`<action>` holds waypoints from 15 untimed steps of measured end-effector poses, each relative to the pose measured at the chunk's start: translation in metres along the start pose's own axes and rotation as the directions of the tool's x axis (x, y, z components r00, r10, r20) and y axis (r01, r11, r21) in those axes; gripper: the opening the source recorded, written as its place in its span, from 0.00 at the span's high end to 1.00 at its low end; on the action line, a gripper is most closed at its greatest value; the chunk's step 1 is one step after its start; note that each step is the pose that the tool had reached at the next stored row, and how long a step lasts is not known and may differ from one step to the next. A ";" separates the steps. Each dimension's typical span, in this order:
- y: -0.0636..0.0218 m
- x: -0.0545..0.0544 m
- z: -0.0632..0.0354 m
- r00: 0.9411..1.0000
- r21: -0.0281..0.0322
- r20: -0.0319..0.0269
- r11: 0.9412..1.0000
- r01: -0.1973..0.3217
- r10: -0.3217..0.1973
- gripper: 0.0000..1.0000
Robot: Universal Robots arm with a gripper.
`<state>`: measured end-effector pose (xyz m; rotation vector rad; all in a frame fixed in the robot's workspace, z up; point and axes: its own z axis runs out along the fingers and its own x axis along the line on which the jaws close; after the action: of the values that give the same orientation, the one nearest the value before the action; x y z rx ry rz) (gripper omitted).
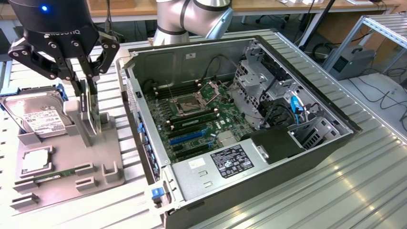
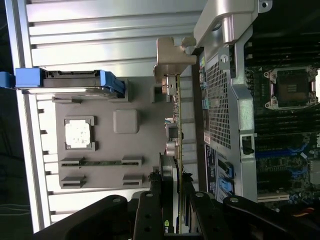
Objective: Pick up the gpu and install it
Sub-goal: 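Pick up the gpu and move the gpu toward the slot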
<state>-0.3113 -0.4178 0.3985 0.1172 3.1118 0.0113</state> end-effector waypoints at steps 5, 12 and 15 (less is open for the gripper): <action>0.0000 0.000 -0.0024 1.000 0.000 0.000 1.000 0.000 0.000 0.73; 0.0001 0.000 -0.0056 1.000 0.000 0.000 1.000 0.000 0.000 0.73; 0.0000 0.000 -0.0070 1.000 0.000 0.000 1.000 0.000 0.000 0.73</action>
<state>-0.3113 -0.4178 0.4056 0.1172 3.1118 0.0113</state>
